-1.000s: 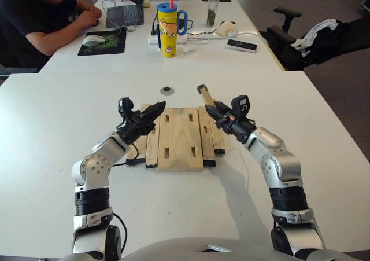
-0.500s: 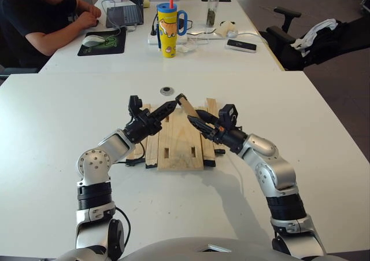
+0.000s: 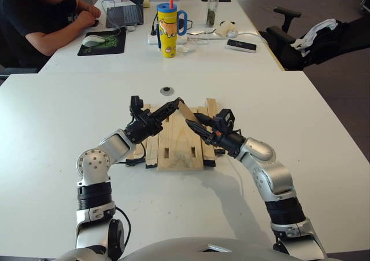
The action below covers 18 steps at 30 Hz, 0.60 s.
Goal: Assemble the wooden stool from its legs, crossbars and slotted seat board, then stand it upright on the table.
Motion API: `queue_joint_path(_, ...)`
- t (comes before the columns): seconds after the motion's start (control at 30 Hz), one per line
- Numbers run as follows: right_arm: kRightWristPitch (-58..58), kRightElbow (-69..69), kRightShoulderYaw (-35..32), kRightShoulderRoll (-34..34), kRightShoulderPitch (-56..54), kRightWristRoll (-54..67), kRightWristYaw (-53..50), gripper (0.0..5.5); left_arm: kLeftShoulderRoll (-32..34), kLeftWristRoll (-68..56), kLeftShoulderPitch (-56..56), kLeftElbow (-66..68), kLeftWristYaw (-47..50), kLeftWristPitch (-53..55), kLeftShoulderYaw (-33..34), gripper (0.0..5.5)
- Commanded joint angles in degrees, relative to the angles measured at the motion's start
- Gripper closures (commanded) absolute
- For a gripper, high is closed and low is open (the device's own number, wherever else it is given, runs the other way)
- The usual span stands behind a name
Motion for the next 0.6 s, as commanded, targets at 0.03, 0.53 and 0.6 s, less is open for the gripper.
queue_joint_path(0.03, -1.1, -0.6, 0.7, -0.4, 0.3, -0.9, 0.3, 4.2, -0.4, -0.3, -1.1, 0.1, 1.1, -0.2, -0.2, 3.96)
queue_joint_path(0.53, -1.7, -0.6, 0.8, 0.0, 0.9, -0.8, -0.7, 4.2, -0.4, 2.3, -0.2, 0.5, 0.8, -2.7, -2.6, 5.01)
queue_joint_path(0.6, -1.2, 0.0, 0.4, 0.4, 0.5, -1.0, -1.8, 4.2, -0.3, 2.4, 0.1, 0.3, 0.8, -3.3, -2.3, 5.01)
